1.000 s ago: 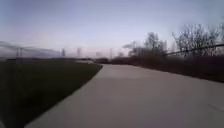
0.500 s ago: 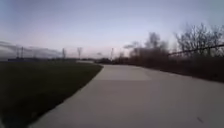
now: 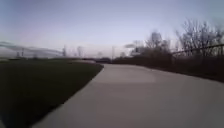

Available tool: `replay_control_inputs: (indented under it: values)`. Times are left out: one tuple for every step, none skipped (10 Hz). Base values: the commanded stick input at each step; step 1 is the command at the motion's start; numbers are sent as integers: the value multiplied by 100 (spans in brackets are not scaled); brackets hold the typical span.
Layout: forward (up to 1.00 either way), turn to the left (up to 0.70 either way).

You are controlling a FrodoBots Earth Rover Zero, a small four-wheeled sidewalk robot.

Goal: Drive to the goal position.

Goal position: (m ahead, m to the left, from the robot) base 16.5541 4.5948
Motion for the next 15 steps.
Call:
replay_control_inputs:
  values:
    - [100, 0]
    - [100, 2]
    - [100, 0]
    - [100, 1]
    - [100, 2]
    - [100, 1]
    - [100, 2]
    - [100, 2]
    - [100, 1]
    - [100, 0]
    - [100, 0]
    - [100, 1]
    - [100, 1]
    - [100, 0]
    - [100, 0]
